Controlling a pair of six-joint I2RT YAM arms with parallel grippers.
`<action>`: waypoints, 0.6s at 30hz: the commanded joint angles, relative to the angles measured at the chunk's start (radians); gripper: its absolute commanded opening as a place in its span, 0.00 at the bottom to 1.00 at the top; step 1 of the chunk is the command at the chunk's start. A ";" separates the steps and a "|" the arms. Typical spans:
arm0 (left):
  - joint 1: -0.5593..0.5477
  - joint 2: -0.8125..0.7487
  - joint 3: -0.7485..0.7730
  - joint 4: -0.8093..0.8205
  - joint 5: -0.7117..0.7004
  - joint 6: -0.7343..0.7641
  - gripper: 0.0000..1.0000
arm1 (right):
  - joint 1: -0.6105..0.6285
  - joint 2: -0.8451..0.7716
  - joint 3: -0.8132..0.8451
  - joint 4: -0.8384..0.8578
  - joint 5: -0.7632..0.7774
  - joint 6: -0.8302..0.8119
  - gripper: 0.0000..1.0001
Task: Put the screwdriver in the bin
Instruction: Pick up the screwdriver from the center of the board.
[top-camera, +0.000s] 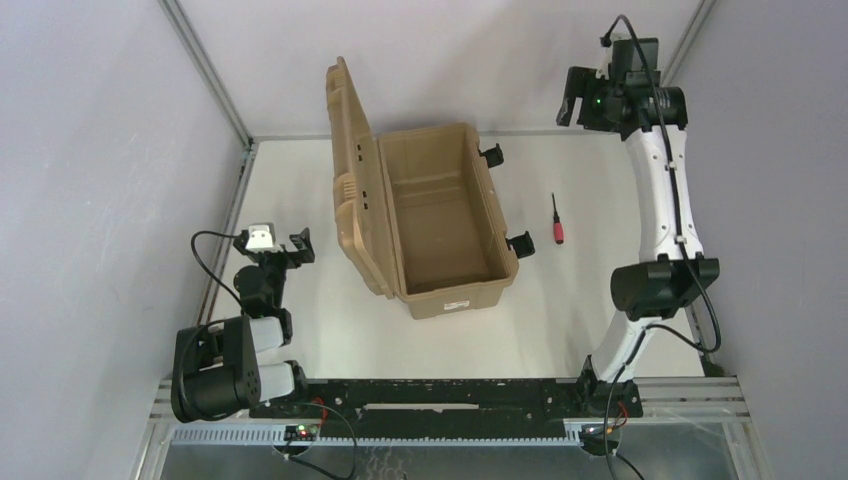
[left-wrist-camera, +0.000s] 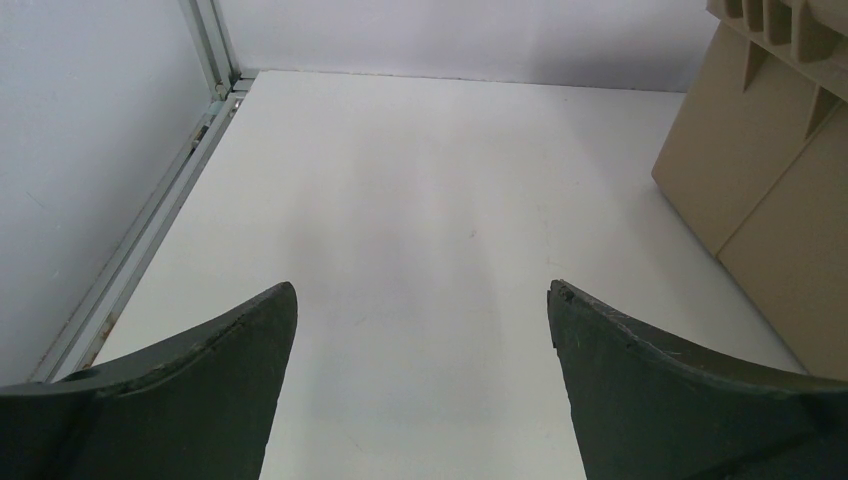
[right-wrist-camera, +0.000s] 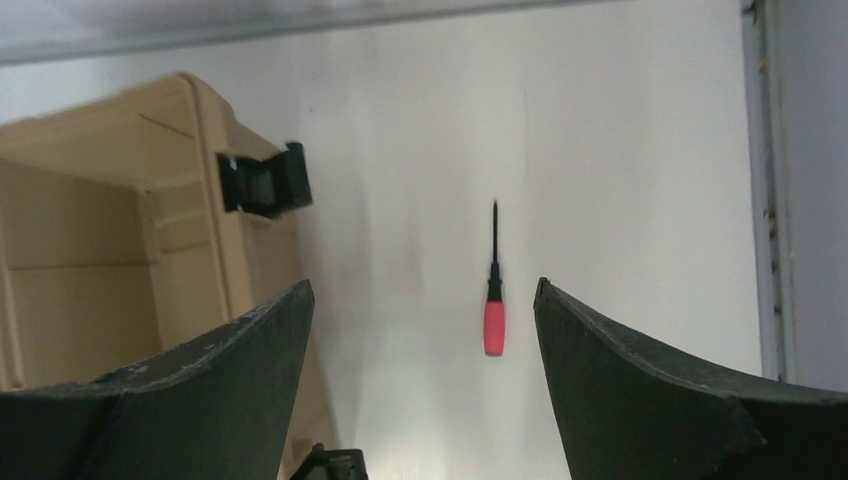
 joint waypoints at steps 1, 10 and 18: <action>0.003 -0.004 -0.015 0.040 0.006 -0.011 1.00 | -0.007 0.049 -0.017 -0.093 0.009 0.006 0.88; 0.003 -0.003 -0.015 0.041 0.005 -0.011 1.00 | -0.008 0.088 -0.258 -0.027 0.060 -0.013 0.83; 0.004 -0.003 -0.014 0.040 0.005 -0.011 1.00 | -0.007 0.121 -0.455 0.057 0.055 -0.004 0.77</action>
